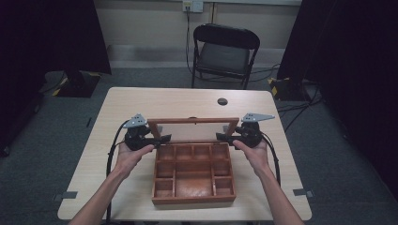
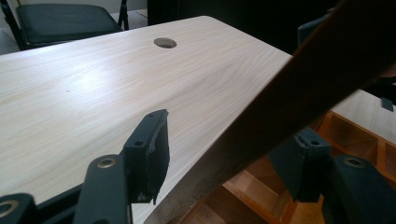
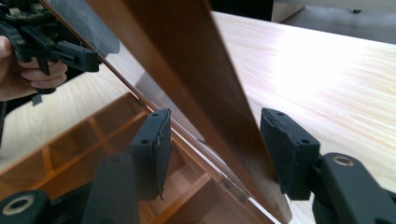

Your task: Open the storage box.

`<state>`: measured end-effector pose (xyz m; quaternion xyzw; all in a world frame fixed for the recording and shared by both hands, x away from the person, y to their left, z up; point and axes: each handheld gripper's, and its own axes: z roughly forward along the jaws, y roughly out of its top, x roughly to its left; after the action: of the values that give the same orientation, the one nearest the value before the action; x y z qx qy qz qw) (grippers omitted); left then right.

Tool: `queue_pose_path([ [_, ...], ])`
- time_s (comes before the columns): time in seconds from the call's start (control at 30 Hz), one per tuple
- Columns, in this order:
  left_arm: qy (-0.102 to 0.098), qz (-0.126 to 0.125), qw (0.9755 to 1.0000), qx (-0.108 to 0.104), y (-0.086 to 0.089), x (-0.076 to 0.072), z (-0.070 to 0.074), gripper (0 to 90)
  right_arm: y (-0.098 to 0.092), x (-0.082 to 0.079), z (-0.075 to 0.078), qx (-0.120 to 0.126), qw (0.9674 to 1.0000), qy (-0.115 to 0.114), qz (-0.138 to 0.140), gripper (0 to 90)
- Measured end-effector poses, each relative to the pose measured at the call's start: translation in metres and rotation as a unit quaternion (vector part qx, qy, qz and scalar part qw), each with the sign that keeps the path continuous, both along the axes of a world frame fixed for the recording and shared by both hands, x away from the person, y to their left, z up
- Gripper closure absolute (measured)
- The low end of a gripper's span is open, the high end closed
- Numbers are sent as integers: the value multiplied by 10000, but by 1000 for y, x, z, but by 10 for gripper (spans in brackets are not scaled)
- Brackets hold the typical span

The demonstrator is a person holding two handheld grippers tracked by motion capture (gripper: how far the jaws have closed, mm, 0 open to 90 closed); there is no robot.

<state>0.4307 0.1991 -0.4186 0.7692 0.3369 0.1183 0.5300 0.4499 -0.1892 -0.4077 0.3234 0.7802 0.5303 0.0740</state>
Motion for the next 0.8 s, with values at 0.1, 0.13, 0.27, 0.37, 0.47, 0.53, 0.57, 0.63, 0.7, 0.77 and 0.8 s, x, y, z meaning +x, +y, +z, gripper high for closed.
queue_pose_path([
  [0.1, 24, 5, 10000, 29, 1, 0, -2, 436, 0, 2, -2, -23, 10000, 40, -17, 449],
  [0.13, 41, 55, 10000, 69, 1, 0, -3, 436, 0, 2, -3, -21, 10000, 39, -25, 451],
  [0.27, 41, 103, 9999, 106, 3, 2, -3, 461, 0, 4, -4, -27, 9999, -11, -98, 465],
  [0.37, 77, 137, 9998, 80, 5, 4, -6, 494, 0, 5, -5, -6, 9998, -85, -193, 470],
  [0.47, 88, 148, 9998, 79, 6, 5, -7, 516, 0, 6, -6, 7, 9997, -73, -213, 473],
  [0.53, 109, 178, 9997, 153, 7, 6, -9, 524, 0, 8, -9, -12, 9997, -44, -229, 478],
  [0.57, 109, 168, 9997, 140, 8, 7, -10, 524, 0, 9, -10, -22, 9997, -38, -232, 481],
  [0.63, 148, 203, 9996, 99, 8, 6, -11, 523, 1, 11, -13, -122, 9996, -7, -248, 485],
  [0.7, 113, 178, 9997, 112, 8, 6, -11, 515, 2, 12, -15, -202, 9995, 21, -231, 482],
  [0.77, 112, 199, 9997, 128, 7, 6, -11, 517, 3, 13, -17, -206, 9995, 48, -218, 476],
  [0.8, 105, 204, 9996, 144, 7, 6, -11, 519, 3, 13, -18, -212, 9995, 70, -212, 475],
])
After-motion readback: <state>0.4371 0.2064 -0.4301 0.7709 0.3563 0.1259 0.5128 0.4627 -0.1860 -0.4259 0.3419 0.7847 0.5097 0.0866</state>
